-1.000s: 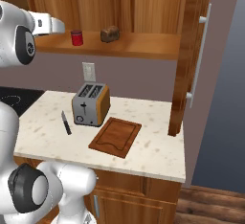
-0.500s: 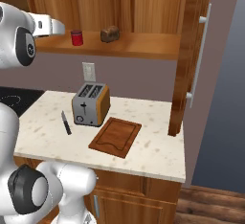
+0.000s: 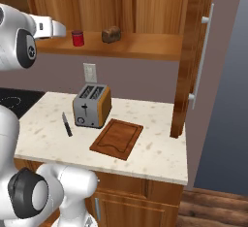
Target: Pick the bread, place it on the cutting board, pick the jam, place it on the counter, and close the cabinet.
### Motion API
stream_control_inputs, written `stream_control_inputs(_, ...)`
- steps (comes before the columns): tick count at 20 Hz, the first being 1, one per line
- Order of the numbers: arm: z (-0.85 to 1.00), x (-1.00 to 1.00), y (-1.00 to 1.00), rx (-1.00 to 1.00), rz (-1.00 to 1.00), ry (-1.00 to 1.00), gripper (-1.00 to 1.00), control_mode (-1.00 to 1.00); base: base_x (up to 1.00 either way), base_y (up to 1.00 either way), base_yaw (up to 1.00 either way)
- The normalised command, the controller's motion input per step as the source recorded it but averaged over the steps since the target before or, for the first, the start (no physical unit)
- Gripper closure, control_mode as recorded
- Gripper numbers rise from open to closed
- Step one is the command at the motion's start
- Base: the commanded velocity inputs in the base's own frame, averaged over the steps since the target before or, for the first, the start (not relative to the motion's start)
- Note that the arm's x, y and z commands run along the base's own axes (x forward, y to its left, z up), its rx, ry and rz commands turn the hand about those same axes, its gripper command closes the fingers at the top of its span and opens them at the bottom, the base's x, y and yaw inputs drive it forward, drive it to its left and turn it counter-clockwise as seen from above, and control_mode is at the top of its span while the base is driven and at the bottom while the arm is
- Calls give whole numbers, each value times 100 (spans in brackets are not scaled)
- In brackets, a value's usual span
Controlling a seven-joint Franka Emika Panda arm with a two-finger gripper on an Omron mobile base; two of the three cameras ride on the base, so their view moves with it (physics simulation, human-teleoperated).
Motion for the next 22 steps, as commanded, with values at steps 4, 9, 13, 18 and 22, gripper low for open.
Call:
stream_control_inputs(4, 0, 0, 0, 0, 0, 5, -100, -100, 0, 0, 0)
stream_control_inputs(9, 0, 0, 0, 0, 0, 9, -100, -100, 0, 0, 0)
stream_control_inputs(13, 0, 0, 0, 0, 0, 11, -100, -100, 0, 0, 0)
stream_control_inputs(18, 0, 0, 0, 0, 0, 10, -100, -100, 0, 0, 0)
stream_control_inputs(22, -3, 1, -2, 0, 0, 6, -100, -100, 0, 0, 0)
